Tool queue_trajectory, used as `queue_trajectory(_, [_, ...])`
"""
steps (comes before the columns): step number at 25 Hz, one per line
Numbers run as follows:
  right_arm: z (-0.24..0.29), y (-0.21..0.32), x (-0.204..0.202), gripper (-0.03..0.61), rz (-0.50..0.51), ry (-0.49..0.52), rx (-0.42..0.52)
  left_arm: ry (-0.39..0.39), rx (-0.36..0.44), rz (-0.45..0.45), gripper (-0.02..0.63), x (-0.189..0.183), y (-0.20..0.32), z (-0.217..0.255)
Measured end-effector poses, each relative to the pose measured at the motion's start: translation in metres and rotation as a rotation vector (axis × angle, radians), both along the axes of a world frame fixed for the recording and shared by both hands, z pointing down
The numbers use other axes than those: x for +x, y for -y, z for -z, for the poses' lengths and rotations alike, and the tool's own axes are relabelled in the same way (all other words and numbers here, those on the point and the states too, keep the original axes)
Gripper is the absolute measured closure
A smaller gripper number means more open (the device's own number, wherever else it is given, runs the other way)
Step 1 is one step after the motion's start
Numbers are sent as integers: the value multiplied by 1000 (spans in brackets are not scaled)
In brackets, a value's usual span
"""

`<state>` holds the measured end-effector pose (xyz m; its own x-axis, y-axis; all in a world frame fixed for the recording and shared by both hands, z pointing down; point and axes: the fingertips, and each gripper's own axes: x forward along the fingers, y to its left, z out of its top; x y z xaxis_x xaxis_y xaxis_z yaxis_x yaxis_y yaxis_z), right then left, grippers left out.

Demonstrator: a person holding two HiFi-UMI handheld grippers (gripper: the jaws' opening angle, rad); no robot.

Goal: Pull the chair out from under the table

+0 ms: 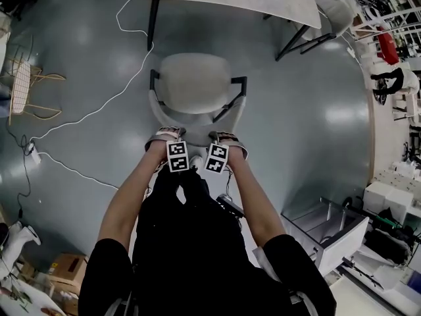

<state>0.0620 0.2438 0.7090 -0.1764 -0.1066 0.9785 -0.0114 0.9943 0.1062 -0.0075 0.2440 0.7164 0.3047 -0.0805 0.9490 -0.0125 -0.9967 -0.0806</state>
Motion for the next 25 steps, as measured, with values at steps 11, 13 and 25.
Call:
queue_trajectory(11, [21,-5,3,336,-84,40,10,-10,-6,100,288,-2,-2,15])
queue_trajectory(13, [27,-5,3,337,-123,65,4,-13,-4,117,296,-2,-3,20])
queue_trajectory(25, [66,-7,19,337,-360,178,-41,-93,-3,259,334,-9,-2,46])
